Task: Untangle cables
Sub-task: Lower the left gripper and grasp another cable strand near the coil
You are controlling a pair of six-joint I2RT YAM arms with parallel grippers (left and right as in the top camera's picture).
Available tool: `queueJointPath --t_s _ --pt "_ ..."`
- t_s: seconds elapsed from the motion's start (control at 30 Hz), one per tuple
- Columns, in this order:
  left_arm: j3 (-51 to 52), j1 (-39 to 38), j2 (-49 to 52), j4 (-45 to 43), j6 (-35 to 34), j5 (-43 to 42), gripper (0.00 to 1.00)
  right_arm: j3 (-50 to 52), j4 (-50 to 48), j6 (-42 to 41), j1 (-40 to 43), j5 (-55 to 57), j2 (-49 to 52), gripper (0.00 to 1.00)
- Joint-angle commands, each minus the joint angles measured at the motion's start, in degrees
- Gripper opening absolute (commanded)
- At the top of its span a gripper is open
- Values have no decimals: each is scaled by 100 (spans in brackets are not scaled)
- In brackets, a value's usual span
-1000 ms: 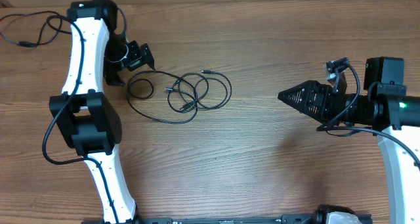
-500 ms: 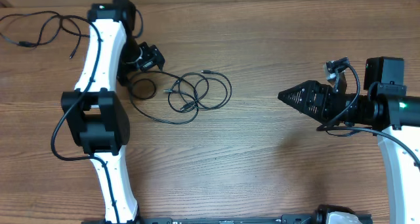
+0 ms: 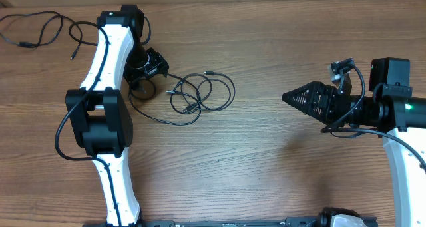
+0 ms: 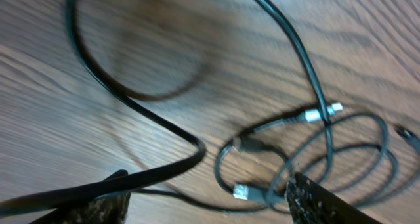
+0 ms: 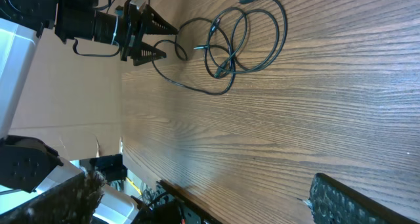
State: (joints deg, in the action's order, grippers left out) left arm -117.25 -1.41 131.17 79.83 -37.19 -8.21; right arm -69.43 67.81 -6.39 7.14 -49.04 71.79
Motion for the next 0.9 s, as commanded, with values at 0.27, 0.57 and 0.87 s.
queueJointPath --t_s 0.27,0.57,0.87 --pt "111 11 120 -699 -55 1161 72 -142 -20 2 17 20 2 100" --pt "114 9 149 -1113 -55 1134 48 -142 -20 0 17 20 2 100" --pt "262 9 168 -1381 -68 1115 47 -142 -17 0 17 20 2 100"
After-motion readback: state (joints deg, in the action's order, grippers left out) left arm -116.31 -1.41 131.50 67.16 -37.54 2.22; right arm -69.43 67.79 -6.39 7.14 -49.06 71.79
